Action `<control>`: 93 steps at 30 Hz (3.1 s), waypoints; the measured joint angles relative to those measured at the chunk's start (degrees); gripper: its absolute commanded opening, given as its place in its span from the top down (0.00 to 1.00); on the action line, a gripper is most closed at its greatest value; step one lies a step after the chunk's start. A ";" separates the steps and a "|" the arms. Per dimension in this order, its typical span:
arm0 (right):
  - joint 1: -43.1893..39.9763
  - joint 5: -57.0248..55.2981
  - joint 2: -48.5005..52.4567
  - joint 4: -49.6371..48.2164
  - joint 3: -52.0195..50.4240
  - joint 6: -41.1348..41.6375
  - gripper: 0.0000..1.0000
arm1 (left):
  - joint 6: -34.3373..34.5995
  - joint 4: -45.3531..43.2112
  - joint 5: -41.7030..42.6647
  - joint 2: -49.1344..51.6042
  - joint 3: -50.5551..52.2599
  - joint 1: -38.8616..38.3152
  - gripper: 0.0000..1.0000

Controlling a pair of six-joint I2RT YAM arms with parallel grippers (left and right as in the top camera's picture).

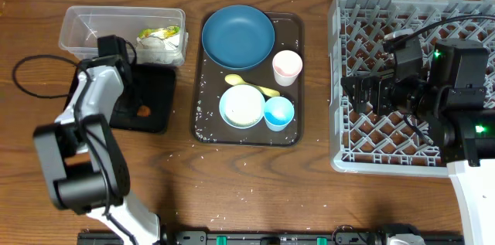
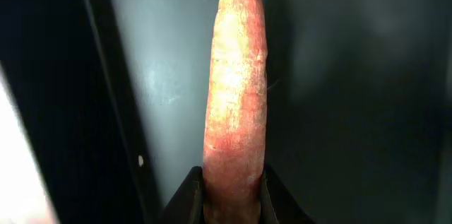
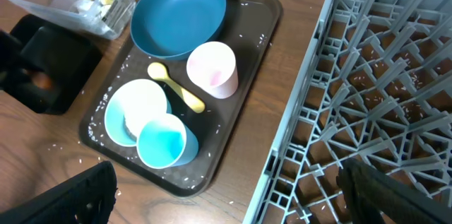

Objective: Sort waste into correct bins and load items into the dishwasher rack
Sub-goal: 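Move carrot left and release it onto the black tray, then grasp the light-blue cup with left gripper and lift it, then hand light-blue cup from left gripper to right gripper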

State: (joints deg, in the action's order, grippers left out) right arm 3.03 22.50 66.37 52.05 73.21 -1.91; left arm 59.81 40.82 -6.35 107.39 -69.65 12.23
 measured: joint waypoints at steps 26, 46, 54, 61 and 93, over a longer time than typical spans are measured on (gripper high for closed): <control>0.00 0.00 0.00 -0.24 0.00 0.07 0.01 | -28.04 -1.79 13.97 -21.35 -2.82 -25.57 0.11; 0.00 -0.02 0.00 1.36 0.02 0.22 0.01 | -33.88 -2.56 14.99 -8.11 -2.82 -45.66 0.25; 0.00 0.00 0.00 1.36 0.02 0.22 0.01 | -34.29 -1.64 14.97 -7.54 -2.82 -45.70 0.40; 0.00 -0.02 0.00 1.44 0.02 0.22 0.01 | -33.66 -2.38 14.99 -5.07 -2.82 -46.82 0.60; 0.02 20.44 5.79 -17.40 0.15 -0.13 0.01 | -28.92 -12.28 68.30 -13.00 -4.00 -15.54 0.94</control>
State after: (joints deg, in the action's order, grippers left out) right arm 3.05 42.94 72.16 34.65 73.36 -2.04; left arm 30.89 28.53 61.95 94.39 -73.65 -3.31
